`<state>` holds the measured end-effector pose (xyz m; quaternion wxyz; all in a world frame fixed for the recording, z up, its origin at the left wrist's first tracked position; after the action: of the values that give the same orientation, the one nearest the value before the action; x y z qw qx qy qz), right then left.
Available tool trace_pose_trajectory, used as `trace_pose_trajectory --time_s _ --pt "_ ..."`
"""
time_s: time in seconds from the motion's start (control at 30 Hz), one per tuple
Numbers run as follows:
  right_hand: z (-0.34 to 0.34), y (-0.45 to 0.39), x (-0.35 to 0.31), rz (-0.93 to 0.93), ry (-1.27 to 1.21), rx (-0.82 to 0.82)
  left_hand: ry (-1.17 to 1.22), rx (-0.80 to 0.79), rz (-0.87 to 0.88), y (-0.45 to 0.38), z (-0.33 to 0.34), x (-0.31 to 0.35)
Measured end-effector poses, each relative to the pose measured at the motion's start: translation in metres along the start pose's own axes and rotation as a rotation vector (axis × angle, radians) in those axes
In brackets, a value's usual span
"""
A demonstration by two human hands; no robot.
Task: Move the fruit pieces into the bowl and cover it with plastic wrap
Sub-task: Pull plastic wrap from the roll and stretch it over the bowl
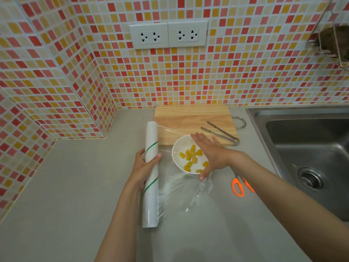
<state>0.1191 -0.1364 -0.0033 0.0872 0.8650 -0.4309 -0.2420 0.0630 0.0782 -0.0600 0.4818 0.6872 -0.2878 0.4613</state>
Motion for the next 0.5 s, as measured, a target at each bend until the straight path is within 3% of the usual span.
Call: trace_pose_trajectory --time_s 0.13,0.33,0.5 --pt "0.001 -0.001 0.003 0.000 -0.006 -0.008 -0.110 0.040 0.045 -0.005 -0.008 0.000" --pt "0.004 -0.002 0.007 -0.028 -0.055 0.009 -0.057 -0.007 0.096 -0.005 -0.002 0.009" --pt "-0.009 0.020 0.023 0.015 -0.240 0.158 -0.060 -0.022 0.106 -0.007 -0.001 0.011"
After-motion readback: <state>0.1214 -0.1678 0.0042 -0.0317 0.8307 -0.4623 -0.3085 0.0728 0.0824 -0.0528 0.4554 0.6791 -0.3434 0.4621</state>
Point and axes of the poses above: each hand's wrist, its own y-axis away from the middle knuckle, its own z-axis out of the palm, x = y × z, the point moved 10 cm from there along -y, towards the middle knuckle, and after that the axes turned 2 degrees about x, right-handed, at the moved point
